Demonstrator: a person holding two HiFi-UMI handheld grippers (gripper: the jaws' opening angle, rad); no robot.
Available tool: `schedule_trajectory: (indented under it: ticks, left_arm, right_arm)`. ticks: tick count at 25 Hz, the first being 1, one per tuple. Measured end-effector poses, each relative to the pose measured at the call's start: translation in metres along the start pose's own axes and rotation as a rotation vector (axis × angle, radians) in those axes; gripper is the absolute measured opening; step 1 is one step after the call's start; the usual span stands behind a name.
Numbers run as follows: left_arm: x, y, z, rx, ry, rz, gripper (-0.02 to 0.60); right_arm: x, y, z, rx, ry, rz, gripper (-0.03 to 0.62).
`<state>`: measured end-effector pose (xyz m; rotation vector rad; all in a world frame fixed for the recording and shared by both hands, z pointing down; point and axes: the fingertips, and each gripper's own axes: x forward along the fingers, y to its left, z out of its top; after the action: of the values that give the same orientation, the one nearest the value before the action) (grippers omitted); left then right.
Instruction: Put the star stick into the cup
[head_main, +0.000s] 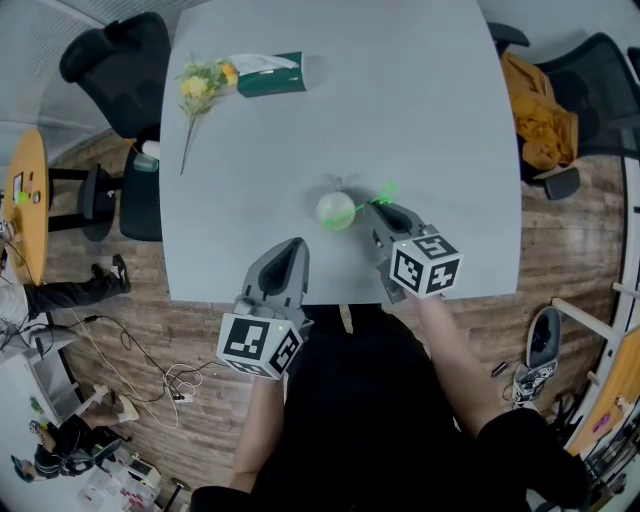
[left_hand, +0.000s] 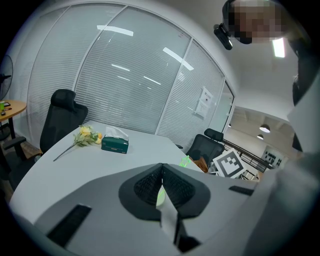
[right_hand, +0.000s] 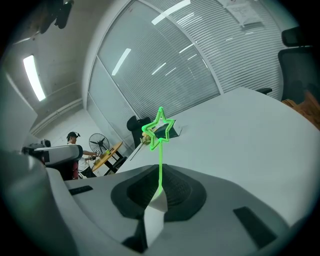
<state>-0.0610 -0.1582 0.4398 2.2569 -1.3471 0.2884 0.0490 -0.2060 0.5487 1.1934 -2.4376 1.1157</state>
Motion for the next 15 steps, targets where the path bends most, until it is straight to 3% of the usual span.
schedule_trajectory:
  ticks: [15]
  left_arm:
    - [-0.004, -0.011, -0.004, 0.009, 0.001, 0.001, 0.000]
  right_arm:
    - [-0.009, -0.001, -0.004, 0.004, -0.002, 0.004, 0.032]
